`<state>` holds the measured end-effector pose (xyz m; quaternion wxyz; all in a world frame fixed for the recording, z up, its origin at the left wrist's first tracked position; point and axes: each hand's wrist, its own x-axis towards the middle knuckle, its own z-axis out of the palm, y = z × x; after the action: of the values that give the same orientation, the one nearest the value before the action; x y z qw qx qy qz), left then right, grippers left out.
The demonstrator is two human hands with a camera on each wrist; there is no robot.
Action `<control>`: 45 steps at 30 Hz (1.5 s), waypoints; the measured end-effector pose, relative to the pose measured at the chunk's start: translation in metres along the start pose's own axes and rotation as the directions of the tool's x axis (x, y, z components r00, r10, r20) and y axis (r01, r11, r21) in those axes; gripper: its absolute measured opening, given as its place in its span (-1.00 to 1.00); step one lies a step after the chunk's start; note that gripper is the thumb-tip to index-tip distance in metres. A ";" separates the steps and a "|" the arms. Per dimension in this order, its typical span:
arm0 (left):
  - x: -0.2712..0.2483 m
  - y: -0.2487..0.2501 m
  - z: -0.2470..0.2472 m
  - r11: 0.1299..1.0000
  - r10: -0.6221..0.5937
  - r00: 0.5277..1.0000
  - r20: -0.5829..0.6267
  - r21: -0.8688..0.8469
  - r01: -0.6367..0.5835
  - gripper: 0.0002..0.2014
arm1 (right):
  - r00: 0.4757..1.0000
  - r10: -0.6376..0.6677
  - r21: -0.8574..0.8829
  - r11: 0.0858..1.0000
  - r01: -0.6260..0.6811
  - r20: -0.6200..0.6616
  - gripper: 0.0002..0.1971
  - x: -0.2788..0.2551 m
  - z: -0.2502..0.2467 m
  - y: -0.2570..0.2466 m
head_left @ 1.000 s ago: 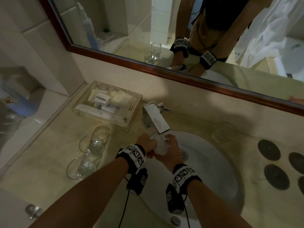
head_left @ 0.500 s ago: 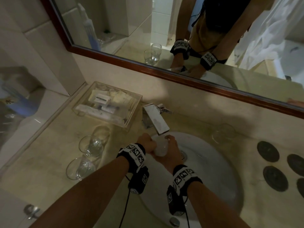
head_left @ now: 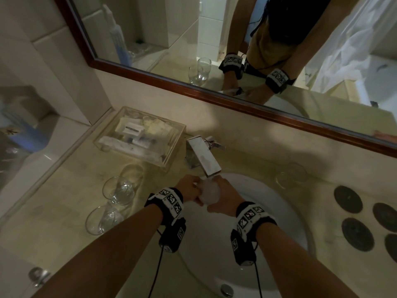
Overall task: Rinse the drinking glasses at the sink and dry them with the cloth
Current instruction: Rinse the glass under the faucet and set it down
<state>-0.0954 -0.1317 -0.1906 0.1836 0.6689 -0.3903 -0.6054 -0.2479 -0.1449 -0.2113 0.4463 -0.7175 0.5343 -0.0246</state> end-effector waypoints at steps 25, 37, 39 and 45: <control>0.021 -0.023 -0.003 0.999 -0.032 0.999 -0.020 0.023 0.033 -0.88 | 0.979 0.186 -0.283 0.947 -0.155 0.084 -0.01 0.003 -0.010 0.014; 0.018 -0.029 -0.007 0.955 0.218 0.976 -0.020 0.211 -0.209 -0.83 | 0.988 0.150 0.070 0.986 -0.151 0.022 -0.05 0.001 0.011 0.024; 0.017 -0.032 -0.010 0.958 0.234 0.972 0.001 0.169 -0.230 -0.88 | 0.992 0.125 0.122 0.985 -0.123 -0.012 -0.02 0.003 0.015 0.023; 0.009 -0.031 -0.016 0.947 0.285 0.957 -0.058 -0.137 -0.291 -0.81 | 0.985 0.115 0.265 0.961 -0.077 -0.128 -0.14 0.008 0.020 0.014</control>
<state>-0.0717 -0.1225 -0.2157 0.3252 0.6010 -0.4355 -0.5860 -0.2450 -0.1393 -0.2362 0.4977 -0.6226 0.5911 -0.1234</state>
